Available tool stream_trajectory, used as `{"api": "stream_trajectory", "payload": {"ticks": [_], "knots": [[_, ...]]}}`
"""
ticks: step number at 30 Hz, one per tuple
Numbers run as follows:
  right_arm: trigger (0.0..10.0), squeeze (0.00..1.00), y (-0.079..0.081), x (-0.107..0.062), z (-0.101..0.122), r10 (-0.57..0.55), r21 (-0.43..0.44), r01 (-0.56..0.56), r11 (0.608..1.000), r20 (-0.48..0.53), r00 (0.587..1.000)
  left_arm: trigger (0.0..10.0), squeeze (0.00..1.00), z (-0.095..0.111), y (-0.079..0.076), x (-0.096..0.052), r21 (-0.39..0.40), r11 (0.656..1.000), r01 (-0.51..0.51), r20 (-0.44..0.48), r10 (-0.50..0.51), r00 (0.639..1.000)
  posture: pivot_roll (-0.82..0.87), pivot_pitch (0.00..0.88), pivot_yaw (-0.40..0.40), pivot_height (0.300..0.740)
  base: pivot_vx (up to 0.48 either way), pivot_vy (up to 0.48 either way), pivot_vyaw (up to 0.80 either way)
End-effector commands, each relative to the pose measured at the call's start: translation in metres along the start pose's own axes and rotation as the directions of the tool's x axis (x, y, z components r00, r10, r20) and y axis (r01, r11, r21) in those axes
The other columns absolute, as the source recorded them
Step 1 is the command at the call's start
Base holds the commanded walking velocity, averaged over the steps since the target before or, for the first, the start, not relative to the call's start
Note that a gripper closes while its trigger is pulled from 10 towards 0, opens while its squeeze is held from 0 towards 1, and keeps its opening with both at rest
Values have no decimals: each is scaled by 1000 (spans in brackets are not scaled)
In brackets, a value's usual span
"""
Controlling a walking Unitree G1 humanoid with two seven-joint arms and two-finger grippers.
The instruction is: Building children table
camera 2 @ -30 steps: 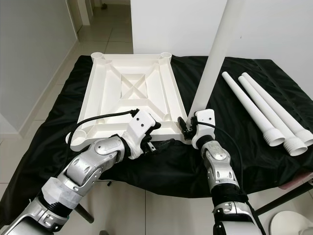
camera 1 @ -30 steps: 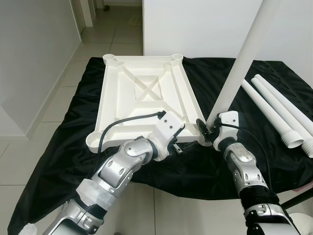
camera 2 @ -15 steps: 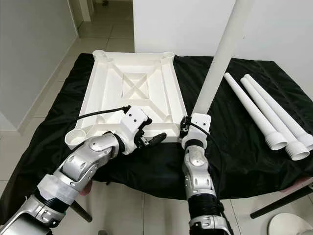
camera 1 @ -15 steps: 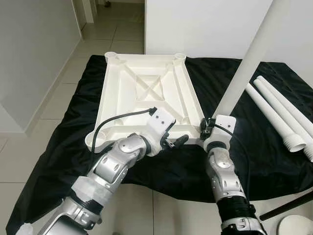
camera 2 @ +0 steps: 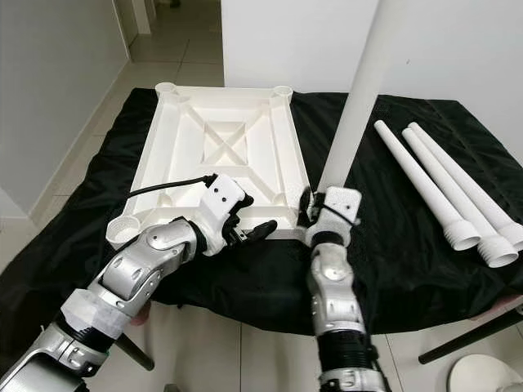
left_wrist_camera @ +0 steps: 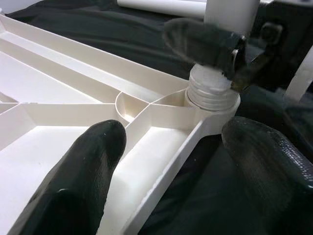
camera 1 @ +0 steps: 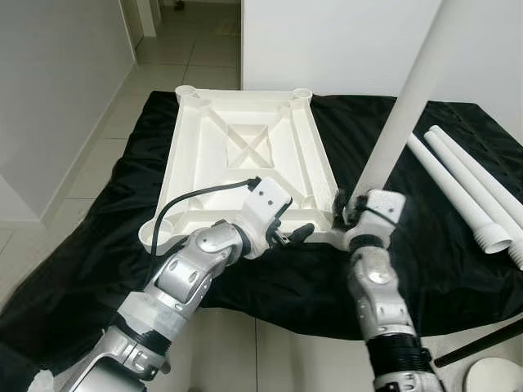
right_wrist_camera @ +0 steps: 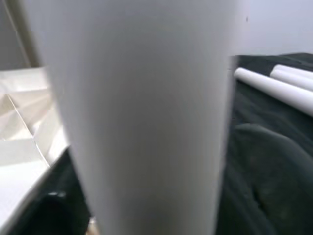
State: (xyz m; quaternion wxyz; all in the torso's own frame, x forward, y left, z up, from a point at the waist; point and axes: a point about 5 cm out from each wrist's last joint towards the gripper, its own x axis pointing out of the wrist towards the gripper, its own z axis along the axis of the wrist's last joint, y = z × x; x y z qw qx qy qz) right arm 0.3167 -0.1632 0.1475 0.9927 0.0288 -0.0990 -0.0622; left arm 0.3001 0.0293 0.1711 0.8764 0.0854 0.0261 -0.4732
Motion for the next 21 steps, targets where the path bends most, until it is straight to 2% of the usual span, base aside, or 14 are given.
{"api": "stream_trajectory", "payload": {"ticks": [1, 2, 3, 7, 9, 14, 16, 18, 21], "knots": [[10000, 1000, 0, 0, 0, 27, 10, -27, 1000, -2, 1000, 10000, 0, -2, -7, 0, 13, 996, 92, -8, -92, 996, -24, 0, -1, 740, 0, 0, 0], [10000, 333, -1, 0, 1, 72, -2, -72, 997, -4, 997, 10000, 0, -3, -8, 0, 7, 996, 92, -11, -92, 996, -24, 0, -1, 740, 0, 0, 0], [10000, 0, -4, -1, 2, 102, -15, -102, 995, -1, 995, 10000, 0, -4, -9, 0, 2, 996, 92, -12, -92, 996, -27, 0, 1, 740, 0, 0, 0], [10000, 0, -7, -1, 2, 136, -16, -136, 991, -9, 991, 10000, 0, -5, -11, 1, -5, 996, 92, -13, -92, 996, -28, 1, 0, 740, 0, 0, 0], [10000, 0, -11, 0, 0, 200, -42, -201, 979, -32, 979, 10000, 0, -7, -11, 3, -2, 999, 53, -20, -53, 998, -33, 2, 6, 740, 0, 0, 0], [10000, 0, -18, 4, -1, 278, -71, -282, 957, -60, 959, 10000, 0, -8, -9, 5, 0, 1000, 11, -14, -11, 1000, -30, 4, 7, 740, 0, 0, 0], [10000, 0, -18, 4, -1, 278, -71, -282, 957, -60, 959, 10000, 0, -8, -9, 5, 0, 1000, 11, -14, -11, 1000, -30, 4, 7, 740, 0, 0, 0], [10000, 0, -20, 5, -2, 313, -69, -318, 946, -71, 947, 10000, 0, -8, -8, 5, 9, 1000, -8, -11, 8, 1000, -29, 4, 9, 740, 0, 0, 0], [10000, 0, -22, 11, -9, 424, -96, -437, 894, -129, 896, 10000, 0, -7, -5, 6, 9, 999, -34, -5, 34, 999, -28, 7, 11, 740, 0, 0, 0]]}}
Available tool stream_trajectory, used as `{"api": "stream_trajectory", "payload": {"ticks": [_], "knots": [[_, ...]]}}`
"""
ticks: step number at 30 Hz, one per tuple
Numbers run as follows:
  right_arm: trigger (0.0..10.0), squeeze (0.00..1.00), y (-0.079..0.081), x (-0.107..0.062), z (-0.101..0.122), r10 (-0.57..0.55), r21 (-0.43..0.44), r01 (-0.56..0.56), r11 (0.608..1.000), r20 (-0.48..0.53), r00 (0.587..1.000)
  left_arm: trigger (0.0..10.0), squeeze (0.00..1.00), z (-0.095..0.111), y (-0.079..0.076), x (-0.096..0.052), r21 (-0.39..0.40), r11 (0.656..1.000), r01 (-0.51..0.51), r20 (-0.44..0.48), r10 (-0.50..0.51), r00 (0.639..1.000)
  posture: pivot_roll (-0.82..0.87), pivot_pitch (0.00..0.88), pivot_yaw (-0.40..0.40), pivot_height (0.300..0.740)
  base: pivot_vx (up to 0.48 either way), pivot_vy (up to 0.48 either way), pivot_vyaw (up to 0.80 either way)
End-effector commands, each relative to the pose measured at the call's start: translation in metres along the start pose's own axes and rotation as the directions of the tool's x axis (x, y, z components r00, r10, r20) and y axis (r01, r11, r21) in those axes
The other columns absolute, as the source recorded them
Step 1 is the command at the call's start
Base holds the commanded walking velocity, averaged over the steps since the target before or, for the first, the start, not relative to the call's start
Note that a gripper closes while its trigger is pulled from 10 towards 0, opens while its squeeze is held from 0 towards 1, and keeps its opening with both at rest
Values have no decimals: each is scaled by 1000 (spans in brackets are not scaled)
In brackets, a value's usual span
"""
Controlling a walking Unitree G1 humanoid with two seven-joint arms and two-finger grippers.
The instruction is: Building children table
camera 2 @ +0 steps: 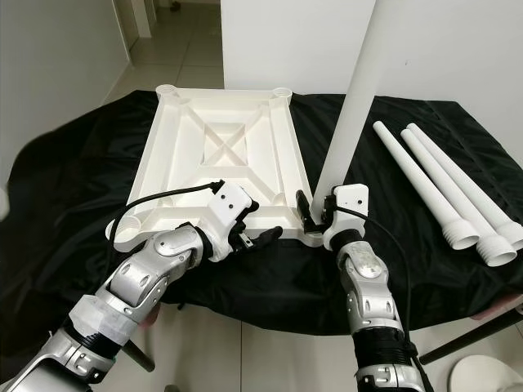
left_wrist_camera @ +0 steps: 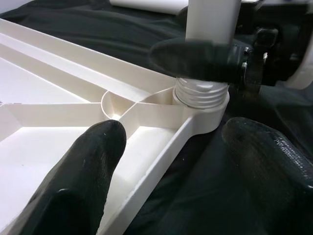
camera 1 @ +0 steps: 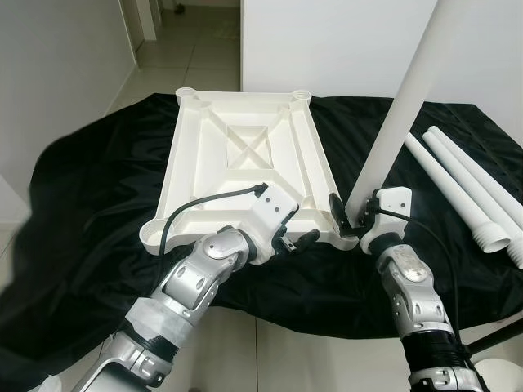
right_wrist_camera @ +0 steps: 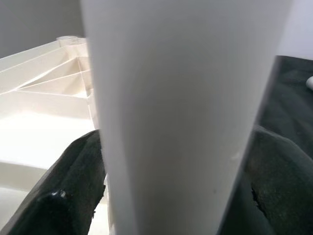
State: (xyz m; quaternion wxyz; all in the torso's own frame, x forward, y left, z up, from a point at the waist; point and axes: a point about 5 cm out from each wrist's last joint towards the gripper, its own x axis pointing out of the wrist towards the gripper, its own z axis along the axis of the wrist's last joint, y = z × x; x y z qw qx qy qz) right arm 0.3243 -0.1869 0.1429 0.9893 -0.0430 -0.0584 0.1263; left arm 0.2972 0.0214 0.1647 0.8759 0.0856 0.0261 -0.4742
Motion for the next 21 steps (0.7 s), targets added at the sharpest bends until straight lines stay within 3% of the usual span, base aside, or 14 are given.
{"api": "stream_trajectory", "payload": {"ticks": [1, 9, 10, 12, 13, 21], "knots": [[10000, 0, 0, 2, -4, 59, -10, -59, 998, -22, 998, 10000, 0, -2, 3, 0, 8, 999, -37, -5, 37, 999, -28, 7, 11, 740, 0, 0, 0], [10000, 0, -4, 10, -7, 152, -41, -155, 987, -66, 986, 10000, 0, -1, 4, 0, 16, 999, -40, -1, 40, 999, -18, 13, 10, 740, 0, 0, 0], [4824, 0, -5, 12, -7, 161, -51, -165, 985, -73, 984, 10000, 0, -1, 4, 0, 20, 999, -38, -1, 38, 999, -14, 14, 8, 740, 0, 0, 0], [4824, 0, -6, 12, -8, 169, -57, -173, 983, -77, 983, 10000, 0, -1, 4, -1, 22, 999, -37, -1, 37, 999, -12, 15, 7, 740, 0, 0, 0], [0, 0, -8, 13, -9, 180, -48, -184, 982, -87, 980, 10000, 0, -2, 3, -2, 20, 999, -27, -4, 27, 1000, -6, 15, 4, 740, 0, 0, 0], [0, 0, -14, 12, -13, 186, -48, -192, 980, -104, 977, 10000, 0, -2, -1, -4, 19, 1000, 18, 4, -18, 1000, -3, 16, 2, 740, 0, 0, 0]]}}
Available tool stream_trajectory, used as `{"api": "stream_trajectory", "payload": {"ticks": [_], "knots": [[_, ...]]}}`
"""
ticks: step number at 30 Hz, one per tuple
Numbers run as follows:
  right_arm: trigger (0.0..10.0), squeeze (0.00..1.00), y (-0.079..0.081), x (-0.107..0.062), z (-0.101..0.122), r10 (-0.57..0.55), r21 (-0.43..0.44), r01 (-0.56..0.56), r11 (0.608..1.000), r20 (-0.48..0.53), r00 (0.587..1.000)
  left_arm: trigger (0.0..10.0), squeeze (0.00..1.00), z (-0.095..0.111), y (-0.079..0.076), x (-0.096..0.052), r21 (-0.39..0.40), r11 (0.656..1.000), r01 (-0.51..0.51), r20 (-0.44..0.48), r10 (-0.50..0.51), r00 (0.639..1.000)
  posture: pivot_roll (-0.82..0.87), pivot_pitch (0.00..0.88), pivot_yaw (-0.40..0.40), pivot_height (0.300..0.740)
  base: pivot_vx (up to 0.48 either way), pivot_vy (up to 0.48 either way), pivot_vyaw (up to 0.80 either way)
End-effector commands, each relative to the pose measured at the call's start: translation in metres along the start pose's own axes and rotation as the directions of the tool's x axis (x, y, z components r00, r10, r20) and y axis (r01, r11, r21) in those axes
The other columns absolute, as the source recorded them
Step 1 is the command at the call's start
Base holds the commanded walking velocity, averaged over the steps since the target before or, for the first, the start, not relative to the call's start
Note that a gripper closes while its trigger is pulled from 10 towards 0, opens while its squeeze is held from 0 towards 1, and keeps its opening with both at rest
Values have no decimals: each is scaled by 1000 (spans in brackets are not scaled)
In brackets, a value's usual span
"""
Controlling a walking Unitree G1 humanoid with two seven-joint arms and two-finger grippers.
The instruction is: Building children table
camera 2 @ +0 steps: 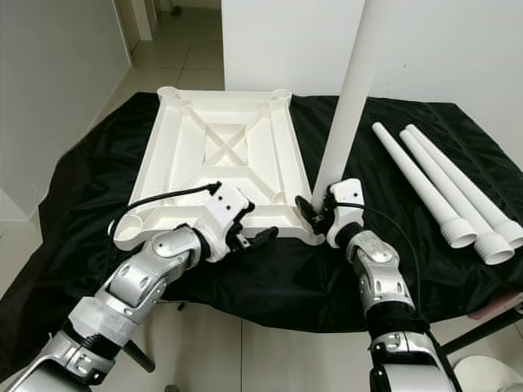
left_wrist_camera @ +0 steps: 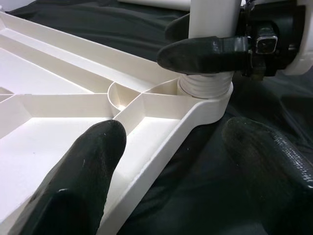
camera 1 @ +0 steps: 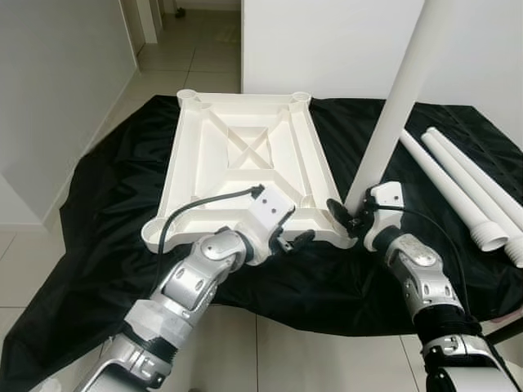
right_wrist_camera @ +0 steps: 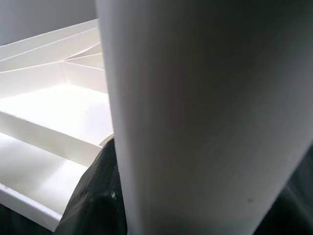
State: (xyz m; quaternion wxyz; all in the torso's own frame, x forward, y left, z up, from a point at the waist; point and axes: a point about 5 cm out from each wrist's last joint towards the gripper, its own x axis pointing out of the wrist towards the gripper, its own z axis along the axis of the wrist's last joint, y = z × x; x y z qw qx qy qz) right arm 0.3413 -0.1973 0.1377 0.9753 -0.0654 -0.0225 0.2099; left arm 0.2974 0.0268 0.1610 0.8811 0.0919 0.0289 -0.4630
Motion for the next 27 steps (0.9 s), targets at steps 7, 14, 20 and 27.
{"api": "stream_trajectory", "payload": {"ticks": [7, 14, 20, 27], "knots": [[10000, 0, -4, -4, -9, -56, -2, 56, 998, -40, 998, 10000, 0, 3, -4, 0, 43, 998, 45, 32, -47, 998, -8, 20, 3, 740, 0, 0, 0], [10000, 0, -3, -1, -8, -142, 19, 142, 990, -29, 989, 10000, 0, 1, -3, 0, 89, 996, 28, 28, -30, 999, -14, 22, 3, 740, 0, 0, 0], [10000, 0, 1, 1, -1, -315, 73, 315, 946, -15, 949, 10000, 0, 1, -5, 1, 57, 997, 47, 29, -49, 998, -18, 20, -2, 740, 0, 0, 0], [10000, 0, 18, -5, -3, -547, 107, 546, 831, -19, 837, 10000, 0, 1, -8, 3, 60, 997, 57, 37, -59, 998, -20, 11, -8, 740, 0, 0, 0]]}}
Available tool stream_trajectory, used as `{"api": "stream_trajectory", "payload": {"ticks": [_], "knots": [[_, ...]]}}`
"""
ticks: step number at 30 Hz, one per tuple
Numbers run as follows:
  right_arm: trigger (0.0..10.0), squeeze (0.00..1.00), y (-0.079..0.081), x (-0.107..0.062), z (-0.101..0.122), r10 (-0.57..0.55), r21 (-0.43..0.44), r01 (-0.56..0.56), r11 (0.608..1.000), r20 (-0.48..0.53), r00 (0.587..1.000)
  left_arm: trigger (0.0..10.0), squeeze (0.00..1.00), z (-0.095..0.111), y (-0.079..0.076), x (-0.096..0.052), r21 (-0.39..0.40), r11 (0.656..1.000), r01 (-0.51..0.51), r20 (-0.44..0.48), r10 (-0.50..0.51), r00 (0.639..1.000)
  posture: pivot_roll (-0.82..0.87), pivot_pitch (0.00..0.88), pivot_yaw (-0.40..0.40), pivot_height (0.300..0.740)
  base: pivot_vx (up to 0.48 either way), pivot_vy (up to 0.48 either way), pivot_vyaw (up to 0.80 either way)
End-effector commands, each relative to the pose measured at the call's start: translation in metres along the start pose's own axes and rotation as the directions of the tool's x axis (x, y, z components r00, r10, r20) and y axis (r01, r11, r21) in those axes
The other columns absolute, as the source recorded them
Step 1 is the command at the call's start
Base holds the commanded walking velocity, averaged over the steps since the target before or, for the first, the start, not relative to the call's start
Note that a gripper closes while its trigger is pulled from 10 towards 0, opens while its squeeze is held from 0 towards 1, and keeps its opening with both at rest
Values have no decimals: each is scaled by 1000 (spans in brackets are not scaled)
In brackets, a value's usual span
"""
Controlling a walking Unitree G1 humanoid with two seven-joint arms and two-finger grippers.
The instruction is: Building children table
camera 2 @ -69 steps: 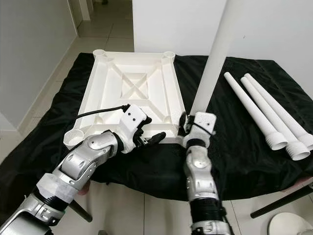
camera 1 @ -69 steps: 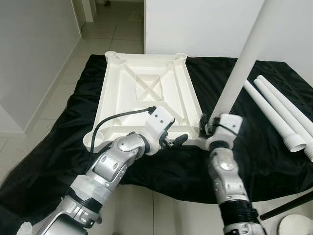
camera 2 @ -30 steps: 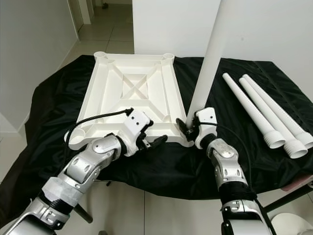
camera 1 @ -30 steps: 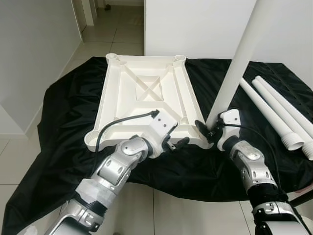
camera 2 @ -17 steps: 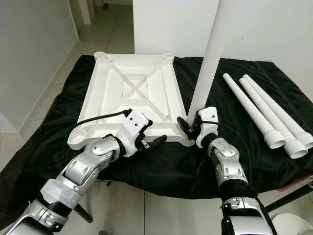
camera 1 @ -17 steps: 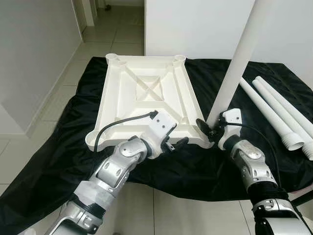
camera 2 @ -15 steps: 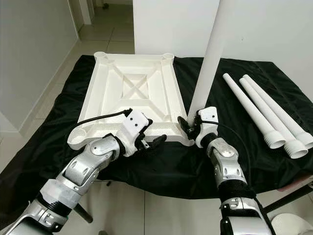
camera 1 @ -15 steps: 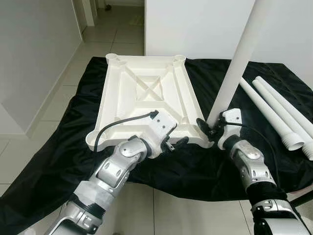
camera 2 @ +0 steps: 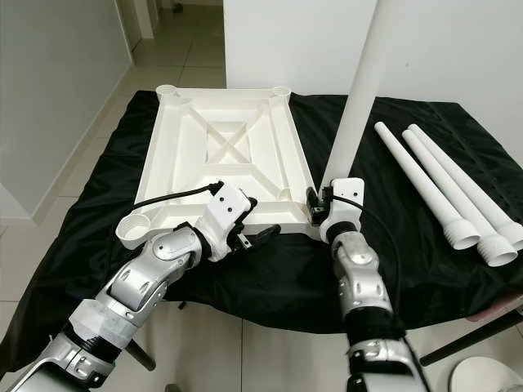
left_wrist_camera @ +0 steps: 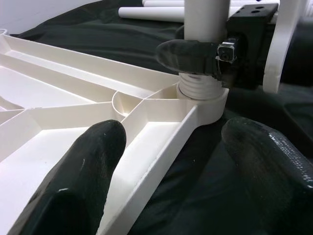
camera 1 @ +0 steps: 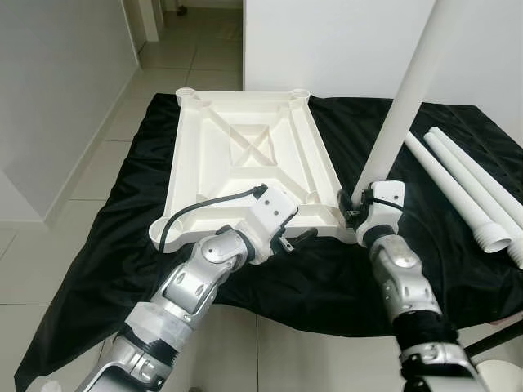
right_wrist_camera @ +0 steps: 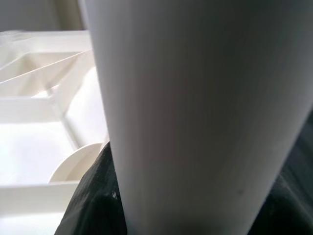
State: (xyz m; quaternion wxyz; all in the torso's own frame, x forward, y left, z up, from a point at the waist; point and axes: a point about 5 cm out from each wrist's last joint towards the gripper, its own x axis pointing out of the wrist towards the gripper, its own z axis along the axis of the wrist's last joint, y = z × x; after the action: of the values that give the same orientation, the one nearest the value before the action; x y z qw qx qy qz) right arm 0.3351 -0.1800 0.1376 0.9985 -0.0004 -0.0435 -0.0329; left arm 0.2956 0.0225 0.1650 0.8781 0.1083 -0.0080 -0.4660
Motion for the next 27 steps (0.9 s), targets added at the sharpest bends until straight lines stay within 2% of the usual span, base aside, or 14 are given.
{"api": "stream_trajectory", "payload": {"ticks": [1, 6, 7, 8, 15, 16, 17, 21, 27], "knots": [[10000, 0, -1, -8, -5, -117, -15, 117, 993, -10, 993, 10000, 0, -4, -5, 1, -6, 998, 58, -8, -58, 998, -20, 11, -8, 740, 0, 0, 0], [10000, 0, 6, -14, -8, -193, -2, 193, 981, -11, 981, 10000, 0, -3, -6, 1, -11, 998, 67, -3, -67, 998, -20, 6, -8, 740, 0, 0, 0], [10000, 0, 18, -15, -5, -170, 18, 170, 985, -3, 985, 10000, 0, -3, -7, 2, -12, 997, 71, -2, -71, 997, -21, 2, -2, 740, 0, 0, 0], [10000, 0, 23, -14, -2, -146, 9, 146, 989, 11, 989, 10000, 0, -3, -7, 2, -12, 997, 72, -2, -72, 997, -21, 2, -2, 740, 0, 0, 0], [10000, 0, 22, -13, 5, -112, 8, 112, 994, 36, 993, 10000, 0, -2, -8, 2, -11, 997, 83, 0, -83, 997, -28, 0, 1, 740, 0, 0, 0], [10000, 102, 17, -11, 8, -87, 16, 86, 996, 41, 995, 10000, 0, -2, -8, 3, -10, 996, 84, 0, -84, 996, -27, 0, -3, 740, 0, 0, 0], [10000, 1000, 17, -10, 9, -50, 20, 49, 999, 41, 998, 10000, 0, -2, -8, 3, -11, 996, 84, 0, -84, 997, -25, 0, -5, 740, 0, 0, 0], [10000, 1000, 16, -10, 13, -23, 7, 22, 1000, 61, 998, 10000, 0, -2, -8, 3, -10, 997, 82, 0, -82, 997, -23, 0, -8, 740, 0, 0, 0], [10000, 1000, 15, -9, 12, 103, -15, -102, 995, 37, 994, 10000, 0, -3, -9, 1, -13, 997, 81, 0, -81, 997, -20, 0, -11, 740, 0, 0, 0]]}}
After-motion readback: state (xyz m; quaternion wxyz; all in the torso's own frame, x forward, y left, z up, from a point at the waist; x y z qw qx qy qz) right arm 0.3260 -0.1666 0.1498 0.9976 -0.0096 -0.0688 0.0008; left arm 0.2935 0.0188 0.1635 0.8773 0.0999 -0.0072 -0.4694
